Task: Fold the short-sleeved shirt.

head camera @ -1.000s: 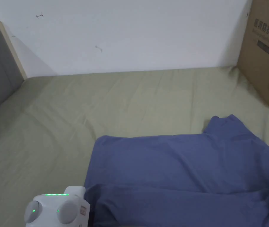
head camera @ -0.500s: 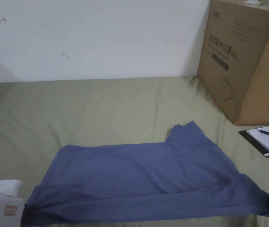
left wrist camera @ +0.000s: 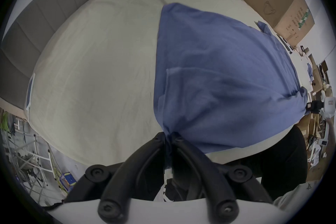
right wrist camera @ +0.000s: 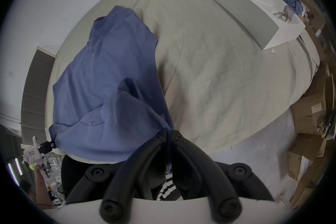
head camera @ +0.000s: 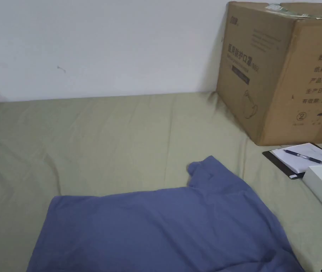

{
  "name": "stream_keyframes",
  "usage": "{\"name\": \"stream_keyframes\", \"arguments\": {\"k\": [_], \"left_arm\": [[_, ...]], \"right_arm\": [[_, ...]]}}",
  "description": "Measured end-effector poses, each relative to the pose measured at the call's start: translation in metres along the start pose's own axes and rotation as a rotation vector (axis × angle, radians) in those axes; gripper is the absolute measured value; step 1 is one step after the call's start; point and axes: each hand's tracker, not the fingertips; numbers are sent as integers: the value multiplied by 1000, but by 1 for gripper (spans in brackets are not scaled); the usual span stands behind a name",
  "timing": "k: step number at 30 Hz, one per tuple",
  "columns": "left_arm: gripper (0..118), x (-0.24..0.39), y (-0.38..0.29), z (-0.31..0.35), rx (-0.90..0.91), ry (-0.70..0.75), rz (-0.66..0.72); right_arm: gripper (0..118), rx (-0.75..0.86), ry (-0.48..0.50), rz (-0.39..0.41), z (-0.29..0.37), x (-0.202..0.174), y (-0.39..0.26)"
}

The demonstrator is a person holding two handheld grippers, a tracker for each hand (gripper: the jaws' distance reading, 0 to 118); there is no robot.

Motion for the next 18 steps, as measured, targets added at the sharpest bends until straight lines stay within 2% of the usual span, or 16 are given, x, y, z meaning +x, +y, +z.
{"name": "stream_keyframes", "arguments": {"k": [1, 2, 3, 4, 5, 6, 11, 14, 15, 16, 17, 18], "left_arm": [[8, -1, 0, 2, -7, 5, 9], [26, -2, -1, 3, 7, 25, 18], [50, -3, -1, 8, 32, 95, 8], [78, -6, -1, 12, 58, 140, -3], [109, -8, -1, 18, 86, 172, 0], [117, -11, -3, 27, 113, 192, 14], [117, -10, 7, 92, 342, -76, 148], [116, 13, 14, 134, 502, -184, 176], [113, 23, 16, 147, 566, -230, 158], [108, 32, 16, 160, 644, -266, 148], [94, 40, 15, 168, 716, -289, 133], [76, 49, 14, 175, 793, -304, 109]], "right_arm": [[8, 8, -9, -1, 0, -3, 0], [27, 19, -31, 2, 3, -4, 1], [54, 36, -84, 16, 7, -6, 2], [89, 49, -124, 33, 7, 0, 6], [113, 79, -142, 48, 11, 2, 7], [117, 122, -152, 59, 20, 1, 7], [115, 306, -96, 106, 75, -34, 6], [113, 467, 41, 167, 113, -82, -2], [108, 559, 127, 191, 126, -100, -8], [101, 669, 203, 210, 137, -117, -16], [86, 743, 248, 231, 145, -132, -21], [64, 818, 271, 254, 153, -148, -27]]}}
